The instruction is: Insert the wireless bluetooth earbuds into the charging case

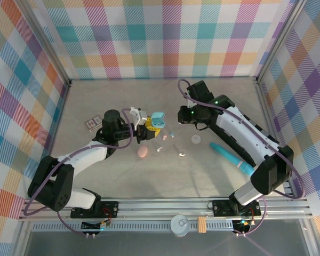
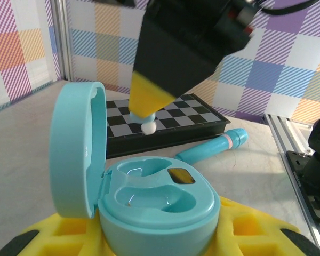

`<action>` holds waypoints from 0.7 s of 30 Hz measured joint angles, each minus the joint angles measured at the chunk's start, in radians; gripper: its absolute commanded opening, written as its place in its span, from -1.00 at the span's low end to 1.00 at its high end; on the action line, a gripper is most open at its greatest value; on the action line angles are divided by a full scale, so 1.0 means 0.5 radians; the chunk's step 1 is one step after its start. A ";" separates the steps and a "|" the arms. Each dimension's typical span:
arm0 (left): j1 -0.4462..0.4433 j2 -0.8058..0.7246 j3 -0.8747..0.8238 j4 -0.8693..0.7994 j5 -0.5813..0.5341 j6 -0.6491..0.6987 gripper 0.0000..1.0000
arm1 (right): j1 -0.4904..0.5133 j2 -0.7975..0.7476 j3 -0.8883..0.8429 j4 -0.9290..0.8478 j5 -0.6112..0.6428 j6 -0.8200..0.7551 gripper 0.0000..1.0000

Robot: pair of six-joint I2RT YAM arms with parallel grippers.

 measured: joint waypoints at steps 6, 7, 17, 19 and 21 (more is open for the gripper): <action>0.000 0.089 0.037 0.000 0.000 0.001 -0.36 | 0.090 -0.024 0.095 0.005 -0.081 -0.020 -0.63; 0.000 0.095 0.037 -0.001 0.001 0.001 -0.36 | 0.106 -0.024 0.106 0.005 -0.094 -0.029 -0.63; 0.000 0.096 0.037 -0.001 0.001 0.000 -0.36 | 0.211 0.070 0.228 0.072 -0.197 -0.096 -0.64; 0.000 0.095 0.037 -0.001 0.001 0.000 -0.36 | 0.224 0.113 0.228 0.086 -0.211 -0.100 -0.64; 0.000 0.087 0.037 -0.001 0.002 0.000 -0.37 | 0.228 0.143 0.228 0.087 -0.218 -0.105 -0.64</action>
